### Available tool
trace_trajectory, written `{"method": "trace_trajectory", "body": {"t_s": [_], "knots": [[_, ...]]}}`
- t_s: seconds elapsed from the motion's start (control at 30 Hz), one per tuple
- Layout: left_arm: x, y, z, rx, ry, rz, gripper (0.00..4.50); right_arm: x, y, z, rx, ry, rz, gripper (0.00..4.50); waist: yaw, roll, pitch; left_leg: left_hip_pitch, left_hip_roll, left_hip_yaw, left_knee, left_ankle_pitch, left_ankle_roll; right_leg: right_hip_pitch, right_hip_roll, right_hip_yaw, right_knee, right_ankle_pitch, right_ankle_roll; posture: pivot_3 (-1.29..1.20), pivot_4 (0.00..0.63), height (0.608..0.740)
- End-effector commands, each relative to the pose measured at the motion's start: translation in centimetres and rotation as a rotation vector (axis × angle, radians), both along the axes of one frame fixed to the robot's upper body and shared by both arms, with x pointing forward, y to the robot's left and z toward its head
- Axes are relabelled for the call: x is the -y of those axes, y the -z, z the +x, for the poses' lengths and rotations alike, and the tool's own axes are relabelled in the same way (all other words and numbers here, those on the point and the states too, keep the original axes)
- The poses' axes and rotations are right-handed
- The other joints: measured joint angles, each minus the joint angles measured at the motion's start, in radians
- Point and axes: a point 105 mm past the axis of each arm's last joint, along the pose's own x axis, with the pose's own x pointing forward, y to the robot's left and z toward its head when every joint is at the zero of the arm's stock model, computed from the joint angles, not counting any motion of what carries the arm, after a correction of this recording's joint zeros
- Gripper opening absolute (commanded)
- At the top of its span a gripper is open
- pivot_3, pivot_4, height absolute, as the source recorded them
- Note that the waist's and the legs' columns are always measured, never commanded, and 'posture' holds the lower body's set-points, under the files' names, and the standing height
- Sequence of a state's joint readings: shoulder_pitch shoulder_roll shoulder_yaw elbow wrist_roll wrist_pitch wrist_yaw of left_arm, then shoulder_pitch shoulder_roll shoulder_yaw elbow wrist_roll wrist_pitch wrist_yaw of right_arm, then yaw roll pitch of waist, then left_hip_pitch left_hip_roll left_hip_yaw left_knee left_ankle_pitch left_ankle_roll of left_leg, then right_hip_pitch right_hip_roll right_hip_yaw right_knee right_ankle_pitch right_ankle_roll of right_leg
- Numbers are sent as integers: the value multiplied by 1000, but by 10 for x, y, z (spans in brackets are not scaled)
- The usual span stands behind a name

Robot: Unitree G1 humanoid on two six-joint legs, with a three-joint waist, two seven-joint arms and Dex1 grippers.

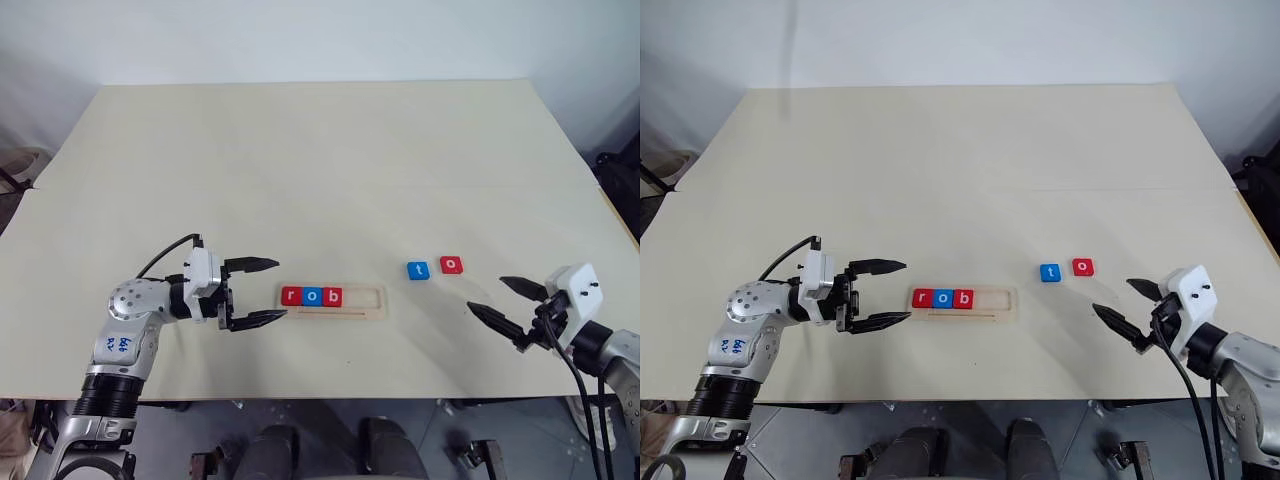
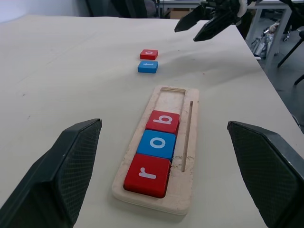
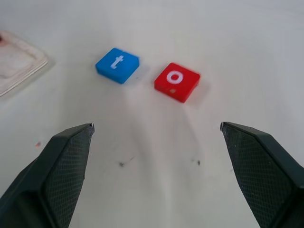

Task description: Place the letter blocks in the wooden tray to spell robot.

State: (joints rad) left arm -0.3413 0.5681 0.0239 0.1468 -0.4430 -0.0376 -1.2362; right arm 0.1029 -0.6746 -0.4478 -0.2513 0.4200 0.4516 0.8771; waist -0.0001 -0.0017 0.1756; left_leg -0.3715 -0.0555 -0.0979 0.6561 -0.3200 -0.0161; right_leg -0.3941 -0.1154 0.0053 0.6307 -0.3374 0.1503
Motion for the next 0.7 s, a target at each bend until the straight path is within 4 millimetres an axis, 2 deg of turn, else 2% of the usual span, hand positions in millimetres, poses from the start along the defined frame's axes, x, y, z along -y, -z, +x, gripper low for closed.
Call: {"method": "trace_trajectory", "body": {"t_s": [0.03, 0.2, 0.5, 0.7], "knots": [[-1, -5, 1, 33, 3, 1, 4500, 9, -14, -1, 84, 21, -38, 4466, 0, 0, 0, 0, 0, 0, 0, 0, 0, 0, 0, 0, 0, 0, 0, 0, 150, 740], [-1, -5, 2, 36, -1, -3, 4500, 7, -15, 0, 100, -8, -49, 4466, 1, 0, 0, 0, 0, 0, 0, 0, 0, 0, 0, 0, 0, 0, 0, 0, 150, 740], [2, -6, 0, 19, 10, -19, 4500, -18, -14, 34, 28, -41, -73, 4466, -1, 0, 0, 1, 1, 0, 0, 0, 0, 0, 0, 0, 0, 0, 0, 0, 150, 740], [3, -9, 0, 11, -5, -28, 4500, -30, -13, 44, 11, -60, -92, 4466, 4, 0, 0, 0, 0, -1, 1, 0, 0, 0, 0, -1, 0, 0, 0, 0, 150, 740]]}}
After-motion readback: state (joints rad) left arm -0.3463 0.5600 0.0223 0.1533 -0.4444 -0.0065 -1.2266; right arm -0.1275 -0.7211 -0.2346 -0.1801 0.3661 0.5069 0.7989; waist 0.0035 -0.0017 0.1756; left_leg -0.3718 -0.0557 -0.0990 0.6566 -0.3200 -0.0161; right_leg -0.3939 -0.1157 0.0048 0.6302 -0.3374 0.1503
